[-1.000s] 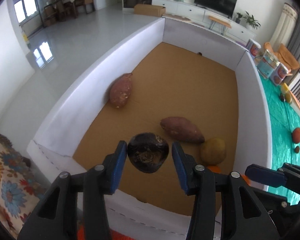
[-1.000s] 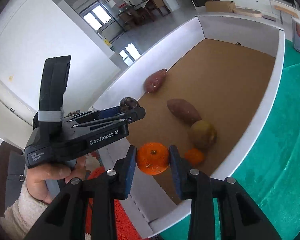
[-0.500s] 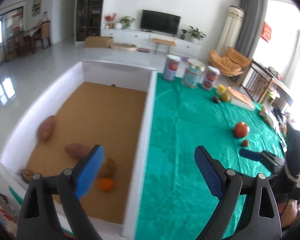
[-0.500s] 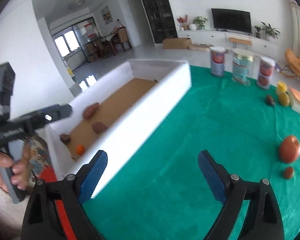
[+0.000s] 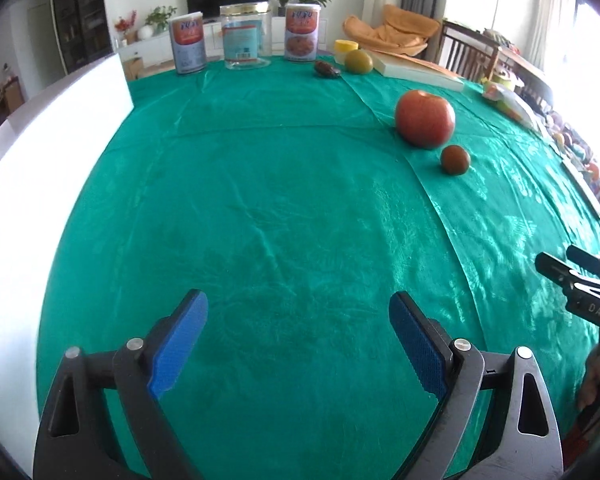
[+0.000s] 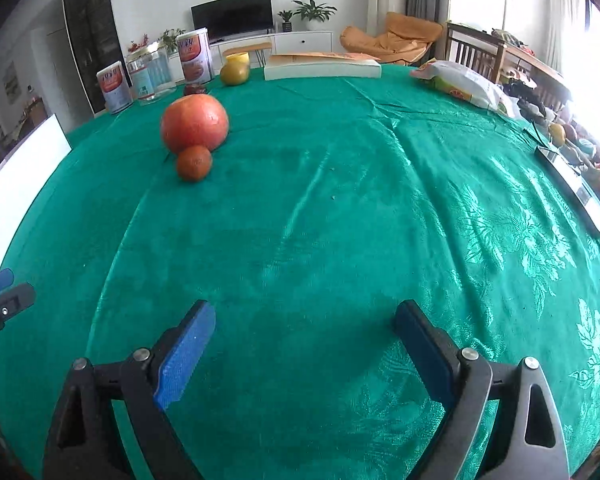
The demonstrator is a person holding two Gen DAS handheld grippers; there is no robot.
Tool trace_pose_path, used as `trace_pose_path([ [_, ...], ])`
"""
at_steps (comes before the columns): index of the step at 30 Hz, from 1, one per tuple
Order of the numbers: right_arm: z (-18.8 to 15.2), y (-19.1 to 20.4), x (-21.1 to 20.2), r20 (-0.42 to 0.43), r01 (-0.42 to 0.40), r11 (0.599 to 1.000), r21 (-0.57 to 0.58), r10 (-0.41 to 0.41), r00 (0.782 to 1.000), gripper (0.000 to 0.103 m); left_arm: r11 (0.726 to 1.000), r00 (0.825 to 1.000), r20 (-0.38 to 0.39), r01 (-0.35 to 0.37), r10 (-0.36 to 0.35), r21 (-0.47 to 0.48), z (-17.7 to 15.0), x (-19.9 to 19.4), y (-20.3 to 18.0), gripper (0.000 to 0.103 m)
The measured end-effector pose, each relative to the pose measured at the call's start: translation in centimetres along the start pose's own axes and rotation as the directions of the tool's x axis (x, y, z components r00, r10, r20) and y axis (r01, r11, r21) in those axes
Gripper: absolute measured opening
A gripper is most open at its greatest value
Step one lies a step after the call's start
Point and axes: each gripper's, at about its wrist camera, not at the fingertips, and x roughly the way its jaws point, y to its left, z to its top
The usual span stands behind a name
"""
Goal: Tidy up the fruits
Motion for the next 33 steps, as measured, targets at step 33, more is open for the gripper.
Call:
trace_pose_path([
  [33, -0.6, 0.7, 1.2, -0.034, 0.026, 1.0, -0.017, -0.026, 0.999, 0.103, 0.998, 0.998, -0.012, -0.064, 0.063, -0.025, -0.2, 2.0, 0.7, 0.102],
])
